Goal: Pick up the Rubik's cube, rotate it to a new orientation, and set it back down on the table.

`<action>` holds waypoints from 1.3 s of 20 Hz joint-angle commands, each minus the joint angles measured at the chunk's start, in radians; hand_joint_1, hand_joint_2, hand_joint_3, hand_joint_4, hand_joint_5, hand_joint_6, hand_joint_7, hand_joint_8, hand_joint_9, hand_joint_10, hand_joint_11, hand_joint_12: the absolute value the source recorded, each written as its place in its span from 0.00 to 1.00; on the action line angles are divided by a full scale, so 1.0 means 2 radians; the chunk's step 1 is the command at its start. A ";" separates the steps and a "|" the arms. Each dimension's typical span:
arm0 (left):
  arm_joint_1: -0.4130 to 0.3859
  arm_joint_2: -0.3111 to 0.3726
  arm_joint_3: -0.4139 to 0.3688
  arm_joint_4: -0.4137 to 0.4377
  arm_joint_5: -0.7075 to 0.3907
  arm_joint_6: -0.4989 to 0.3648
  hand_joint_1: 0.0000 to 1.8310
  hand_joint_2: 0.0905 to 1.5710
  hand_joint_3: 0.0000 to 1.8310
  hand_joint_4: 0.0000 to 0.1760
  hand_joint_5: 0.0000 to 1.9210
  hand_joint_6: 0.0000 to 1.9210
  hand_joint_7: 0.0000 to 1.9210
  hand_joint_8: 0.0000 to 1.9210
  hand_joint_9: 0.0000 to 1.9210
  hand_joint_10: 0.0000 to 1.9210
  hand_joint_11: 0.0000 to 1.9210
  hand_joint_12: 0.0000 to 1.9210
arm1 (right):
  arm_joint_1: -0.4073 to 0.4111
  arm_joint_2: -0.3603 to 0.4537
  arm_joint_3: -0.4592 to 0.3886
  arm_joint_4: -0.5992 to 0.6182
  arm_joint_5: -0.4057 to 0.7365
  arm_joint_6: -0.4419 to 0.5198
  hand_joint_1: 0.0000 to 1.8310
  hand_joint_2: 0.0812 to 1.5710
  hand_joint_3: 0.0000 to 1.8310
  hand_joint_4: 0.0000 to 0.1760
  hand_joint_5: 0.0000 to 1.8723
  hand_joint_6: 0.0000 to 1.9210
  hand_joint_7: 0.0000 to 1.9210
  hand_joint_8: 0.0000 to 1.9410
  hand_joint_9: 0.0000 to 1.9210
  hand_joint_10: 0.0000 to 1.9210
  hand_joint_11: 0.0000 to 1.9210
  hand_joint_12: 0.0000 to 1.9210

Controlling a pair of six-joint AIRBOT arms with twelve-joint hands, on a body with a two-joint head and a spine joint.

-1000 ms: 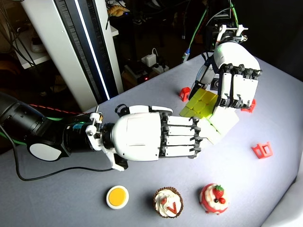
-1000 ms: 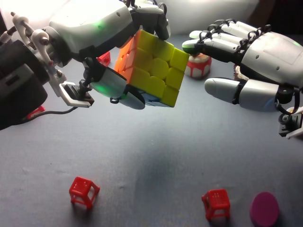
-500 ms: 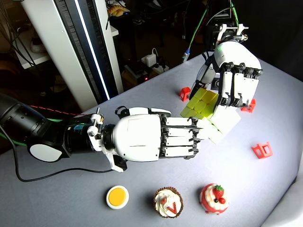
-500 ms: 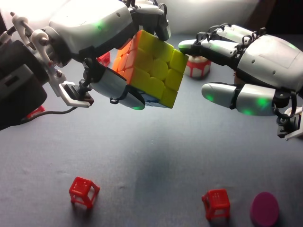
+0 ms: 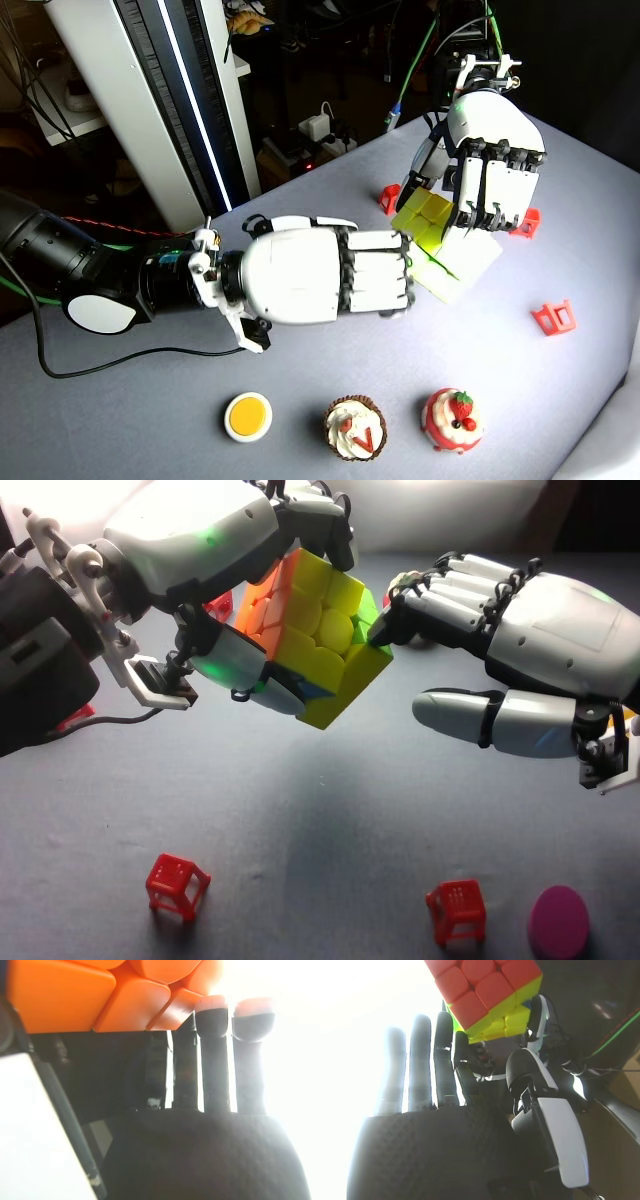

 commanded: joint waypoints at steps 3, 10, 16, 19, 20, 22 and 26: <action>-0.006 0.002 0.001 -0.011 -0.087 -0.004 0.67 0.81 0.00 0.00 0.42 0.56 0.43 0.81 0.48 1.00 0.53 1.00 | 0.001 0.001 -0.008 0.008 0.065 0.003 0.00 0.93 0.00 0.00 0.06 0.61 0.12 0.57 0.07 0.78 0.00 1.00; -0.004 0.002 0.001 -0.018 -0.095 -0.004 0.66 0.80 0.00 0.00 0.41 0.55 0.37 0.90 0.52 1.00 0.58 1.00 | -0.002 -0.006 -0.013 -0.010 0.070 0.003 0.00 0.93 0.00 0.00 0.03 0.58 0.06 0.59 0.01 0.79 0.00 0.99; -0.003 0.001 0.000 -0.020 -0.101 -0.006 0.66 0.79 0.00 0.00 0.43 0.54 0.38 0.90 0.51 1.00 0.57 1.00 | -0.011 -0.025 -0.003 -0.020 0.070 0.003 0.00 0.91 0.00 0.00 0.02 0.50 0.07 0.52 0.01 0.72 0.00 0.92; -0.003 0.000 0.000 -0.020 -0.101 -0.006 0.65 0.78 0.00 0.00 0.42 0.55 0.40 0.93 0.58 1.00 0.64 1.00 | -0.011 -0.026 -0.003 -0.028 0.070 0.003 0.03 0.90 0.00 0.00 0.06 0.47 0.10 0.46 0.02 0.69 0.00 0.90; -0.003 0.000 0.000 -0.021 -0.101 -0.006 0.63 0.73 0.00 0.00 0.47 0.57 0.51 0.99 0.62 1.00 0.68 1.00 | -0.011 -0.026 -0.004 -0.030 0.070 0.003 0.02 0.90 0.00 0.00 0.06 0.47 0.11 0.46 0.02 0.69 0.00 0.90; -0.001 -0.002 0.002 -0.022 -0.099 -0.007 0.65 0.77 0.00 0.00 0.41 0.57 0.41 0.91 0.57 1.00 0.65 1.00 | -0.011 -0.019 -0.009 -0.033 0.075 0.003 0.00 0.92 0.00 0.00 0.04 0.48 0.10 0.46 0.02 0.71 0.00 0.93; 0.004 -0.008 0.008 -0.031 -0.092 -0.009 0.63 0.74 0.00 0.00 0.45 0.61 0.51 0.99 0.62 1.00 0.68 1.00 | 0.000 0.008 -0.038 -0.036 0.076 0.003 0.01 0.94 0.01 0.00 0.09 0.54 0.13 0.53 0.07 0.77 0.00 0.99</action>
